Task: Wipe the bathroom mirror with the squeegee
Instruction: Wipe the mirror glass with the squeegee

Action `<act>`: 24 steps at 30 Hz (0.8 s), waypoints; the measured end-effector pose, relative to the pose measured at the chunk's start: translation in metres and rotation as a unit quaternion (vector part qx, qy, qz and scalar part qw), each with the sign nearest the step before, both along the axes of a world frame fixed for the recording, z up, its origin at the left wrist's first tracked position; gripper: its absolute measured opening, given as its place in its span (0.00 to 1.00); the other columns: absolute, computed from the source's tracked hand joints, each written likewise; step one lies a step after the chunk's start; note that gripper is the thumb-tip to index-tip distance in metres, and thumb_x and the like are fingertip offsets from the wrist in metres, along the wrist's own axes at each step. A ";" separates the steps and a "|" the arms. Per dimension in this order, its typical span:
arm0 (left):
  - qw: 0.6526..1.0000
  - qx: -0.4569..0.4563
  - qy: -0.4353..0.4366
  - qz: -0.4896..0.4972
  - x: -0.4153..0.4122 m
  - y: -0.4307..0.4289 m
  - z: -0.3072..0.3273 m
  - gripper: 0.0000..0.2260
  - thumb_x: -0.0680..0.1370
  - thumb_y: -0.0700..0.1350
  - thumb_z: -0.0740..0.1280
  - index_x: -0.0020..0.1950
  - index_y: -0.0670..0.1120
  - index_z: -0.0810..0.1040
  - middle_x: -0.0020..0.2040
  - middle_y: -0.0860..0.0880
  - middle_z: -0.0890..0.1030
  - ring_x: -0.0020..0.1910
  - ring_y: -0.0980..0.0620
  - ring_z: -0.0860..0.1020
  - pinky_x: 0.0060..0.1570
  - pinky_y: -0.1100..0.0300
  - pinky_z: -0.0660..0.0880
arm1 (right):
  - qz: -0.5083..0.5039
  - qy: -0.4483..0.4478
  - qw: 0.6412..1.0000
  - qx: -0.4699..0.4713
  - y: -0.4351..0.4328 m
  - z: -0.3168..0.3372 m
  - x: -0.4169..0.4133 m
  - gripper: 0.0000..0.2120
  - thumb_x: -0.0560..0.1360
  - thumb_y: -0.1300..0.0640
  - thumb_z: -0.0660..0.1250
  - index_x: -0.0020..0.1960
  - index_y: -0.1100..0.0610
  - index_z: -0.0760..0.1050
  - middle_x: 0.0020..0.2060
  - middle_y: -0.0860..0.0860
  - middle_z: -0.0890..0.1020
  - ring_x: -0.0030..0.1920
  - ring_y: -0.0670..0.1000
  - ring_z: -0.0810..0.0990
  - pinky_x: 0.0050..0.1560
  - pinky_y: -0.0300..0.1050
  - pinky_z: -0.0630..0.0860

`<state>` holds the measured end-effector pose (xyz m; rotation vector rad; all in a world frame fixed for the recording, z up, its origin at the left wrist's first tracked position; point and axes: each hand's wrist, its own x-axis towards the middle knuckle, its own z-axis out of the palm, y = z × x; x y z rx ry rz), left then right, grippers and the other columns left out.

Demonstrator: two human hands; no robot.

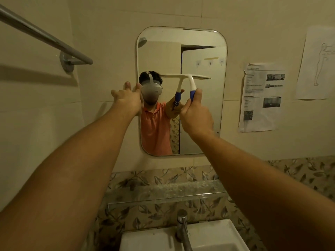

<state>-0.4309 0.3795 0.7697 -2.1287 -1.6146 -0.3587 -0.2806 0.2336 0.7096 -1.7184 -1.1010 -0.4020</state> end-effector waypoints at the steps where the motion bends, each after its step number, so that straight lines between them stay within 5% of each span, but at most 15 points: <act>1: 1.000 0.004 0.004 0.000 0.000 0.000 0.000 0.44 0.78 0.54 0.66 0.81 0.52 0.38 0.81 0.39 0.45 0.70 0.35 0.69 0.71 0.37 0.59 | -0.002 0.005 1.000 -0.006 0.001 -0.009 -0.002 0.23 0.85 0.47 0.52 0.77 0.51 0.51 0.35 0.52 0.75 0.33 0.54 0.79 0.32 0.50 0.77; 10: 1.000 0.011 0.005 -0.013 -0.003 0.004 -0.006 0.44 0.78 0.56 0.66 0.81 0.52 0.38 0.81 0.39 0.44 0.73 0.35 0.66 0.74 0.33 0.49 | -0.020 0.015 0.997 -0.078 -0.009 -0.084 -0.009 0.23 0.86 0.46 0.50 0.78 0.48 0.48 0.35 0.51 0.76 0.34 0.53 0.78 0.37 0.54 0.81; 15: 1.000 0.002 0.012 -0.017 -0.004 0.005 -0.006 0.44 0.77 0.56 0.65 0.81 0.53 0.37 0.81 0.40 0.44 0.74 0.36 0.65 0.73 0.31 0.46 | 0.002 0.018 0.996 -0.089 -0.020 -0.097 -0.007 0.26 0.86 0.45 0.48 0.81 0.47 0.46 0.35 0.50 0.76 0.33 0.49 0.77 0.30 0.45 0.74; 24: 1.000 -0.004 0.001 -0.028 -0.003 0.011 -0.002 0.43 0.78 0.60 0.64 0.81 0.53 0.37 0.82 0.42 0.43 0.76 0.38 0.62 0.72 0.32 0.50 | 0.080 -0.043 0.995 0.045 -0.004 0.068 -0.019 0.23 0.86 0.52 0.50 0.80 0.45 0.51 0.34 0.51 0.73 0.30 0.49 0.72 0.29 0.43 0.69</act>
